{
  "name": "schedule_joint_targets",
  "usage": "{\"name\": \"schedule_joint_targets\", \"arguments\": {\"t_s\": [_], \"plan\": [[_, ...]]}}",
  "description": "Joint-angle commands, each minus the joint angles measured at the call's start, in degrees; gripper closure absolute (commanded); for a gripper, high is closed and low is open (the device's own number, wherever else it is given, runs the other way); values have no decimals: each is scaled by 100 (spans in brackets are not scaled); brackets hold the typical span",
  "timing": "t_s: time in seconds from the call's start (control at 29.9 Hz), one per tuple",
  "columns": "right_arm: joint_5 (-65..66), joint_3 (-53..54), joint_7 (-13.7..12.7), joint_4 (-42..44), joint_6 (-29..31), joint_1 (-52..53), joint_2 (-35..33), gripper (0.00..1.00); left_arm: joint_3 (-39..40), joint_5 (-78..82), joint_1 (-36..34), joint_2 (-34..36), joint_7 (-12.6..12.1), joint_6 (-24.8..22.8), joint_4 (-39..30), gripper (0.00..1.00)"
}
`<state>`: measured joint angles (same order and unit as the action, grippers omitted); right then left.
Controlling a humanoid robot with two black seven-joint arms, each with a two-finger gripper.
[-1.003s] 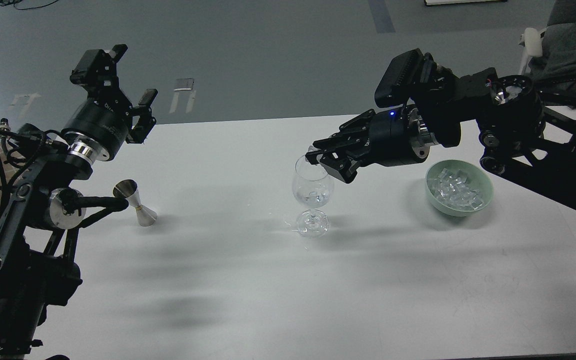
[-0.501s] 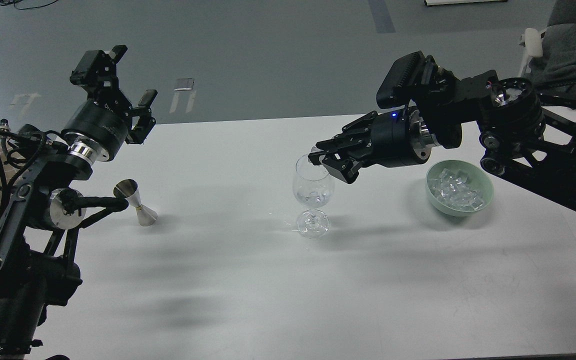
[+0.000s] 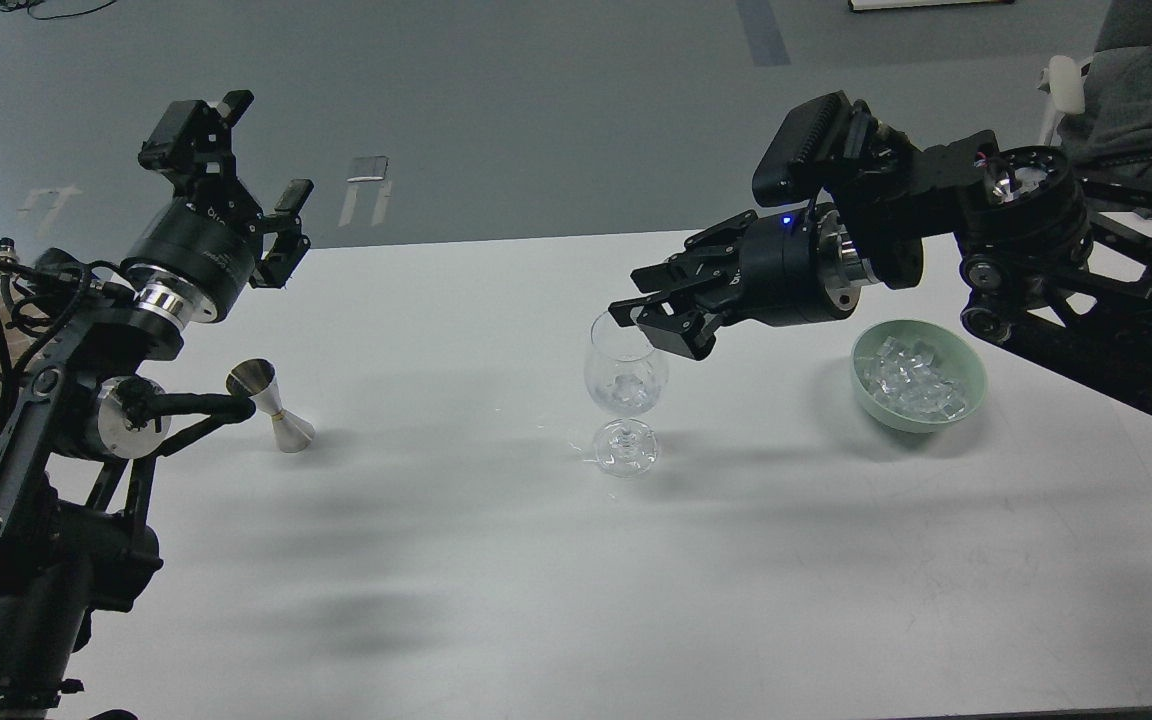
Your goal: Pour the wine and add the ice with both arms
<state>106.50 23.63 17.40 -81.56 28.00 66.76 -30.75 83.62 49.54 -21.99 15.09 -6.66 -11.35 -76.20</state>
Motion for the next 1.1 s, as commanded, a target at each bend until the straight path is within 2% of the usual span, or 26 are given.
{"name": "schedule_joint_targets", "arguments": {"t_s": [0.0, 0.13, 0.3, 0.37, 0.43, 0.53, 0.7, 0.8, 0.87, 0.97, 1.0, 1.07], "plan": [[-15, 922, 0, 394, 0, -49, 86, 0, -3, -5, -94, 20, -11, 1, 26, 2], [-15, 1826, 9, 1359, 0, -14, 498, 0, -3, -23, -278, 21, -20, 71, 236, 2], [-15, 2961, 0, 2600, 0, 48, 991, 0, -38, -85, -674, 21, -204, 107, 571, 2], [-15, 3313, -9, 3127, 0, 65, 1237, 0, -82, -85, -867, 21, -388, 124, 659, 2], [-85, 3743, -9, 3776, -372, 118, 1500, 1, -117, -67, -1130, 38, -800, 185, 711, 2], [-391, 3868, -9, 4217, -751, 144, 1747, 1, -126, -102, -1315, 56, -968, 142, 878, 2], [-2145, 3886, -9, 4771, -1305, 136, 1984, 1, -153, -93, -2062, 91, -855, 133, 1904, 2], [-3323, 3877, -105, 5061, -1682, 66, 2186, 1, -188, -119, -2133, 12, -802, 150, 2196, 2], [-4117, 3859, -263, 5316, -1833, 57, 2240, 1, -240, -233, -2134, -93, -679, 177, 2250, 2], [-5023, 3868, -299, 5607, -1921, 56, 2459, 1, -643, -225, -2151, -208, -407, 212, 2346, 2], [-5355, 3868, -299, 5712, -1956, 56, 2547, 2, -993, -260, -2195, -173, -389, 308, 2364, 2], [-5718, 3859, -281, 5757, -2140, 48, 2679, 4, -1277, -269, -2257, -199, -301, 799, 2373, 2]]}}
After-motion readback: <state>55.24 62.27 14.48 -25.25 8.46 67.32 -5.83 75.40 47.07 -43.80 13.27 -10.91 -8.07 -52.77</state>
